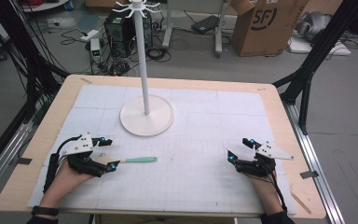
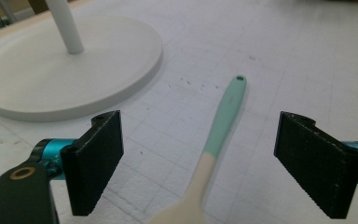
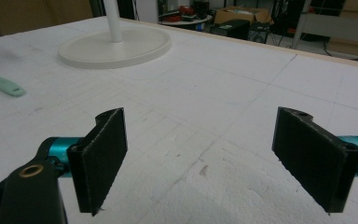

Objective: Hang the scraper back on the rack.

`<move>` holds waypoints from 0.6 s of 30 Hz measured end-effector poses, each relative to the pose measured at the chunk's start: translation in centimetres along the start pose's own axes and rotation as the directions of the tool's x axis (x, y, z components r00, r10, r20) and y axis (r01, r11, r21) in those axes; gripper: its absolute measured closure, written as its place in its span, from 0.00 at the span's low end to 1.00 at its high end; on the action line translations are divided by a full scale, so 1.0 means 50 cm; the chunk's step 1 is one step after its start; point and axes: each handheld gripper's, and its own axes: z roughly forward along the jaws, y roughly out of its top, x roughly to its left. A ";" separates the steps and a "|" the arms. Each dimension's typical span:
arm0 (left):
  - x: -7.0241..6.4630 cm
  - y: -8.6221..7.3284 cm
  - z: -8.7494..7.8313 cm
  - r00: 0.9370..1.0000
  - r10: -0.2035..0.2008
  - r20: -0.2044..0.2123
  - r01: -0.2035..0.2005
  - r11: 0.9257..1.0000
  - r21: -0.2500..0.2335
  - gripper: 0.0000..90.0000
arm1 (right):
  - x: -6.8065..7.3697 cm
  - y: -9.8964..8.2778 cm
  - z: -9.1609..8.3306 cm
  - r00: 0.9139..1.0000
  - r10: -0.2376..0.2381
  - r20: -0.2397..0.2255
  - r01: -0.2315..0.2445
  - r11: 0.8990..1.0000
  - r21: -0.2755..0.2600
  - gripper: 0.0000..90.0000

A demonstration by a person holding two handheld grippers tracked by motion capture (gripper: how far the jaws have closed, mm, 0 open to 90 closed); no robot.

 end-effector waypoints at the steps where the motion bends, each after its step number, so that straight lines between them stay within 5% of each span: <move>1: 0.000 -0.001 0.006 1.000 0.004 0.007 -0.004 1.000 0.020 0.22 | 0.000 0.000 0.000 1.000 0.000 0.001 0.000 1.000 0.000 0.19; 7: -0.001 -0.005 0.028 0.998 0.042 0.040 -0.046 0.993 0.111 0.41 | -0.002 0.000 0.000 1.000 0.006 -0.001 -0.006 1.000 -0.003 0.21; 13: -0.001 0.001 0.046 0.992 0.108 0.067 -0.119 0.972 0.204 0.67 | -0.002 0.000 0.000 1.000 0.008 0.000 -0.007 1.000 -0.003 0.21; 16: 0.003 0.001 0.055 0.991 0.113 0.070 -0.127 0.963 0.239 0.75 | -0.002 0.000 0.001 1.000 0.003 0.000 -0.003 1.000 -0.003 0.21; 18: 0.005 -0.002 0.059 0.992 0.093 0.085 -0.110 0.966 0.232 0.76 | -0.002 0.000 0.001 1.000 0.007 -0.002 -0.007 1.000 -0.001 0.21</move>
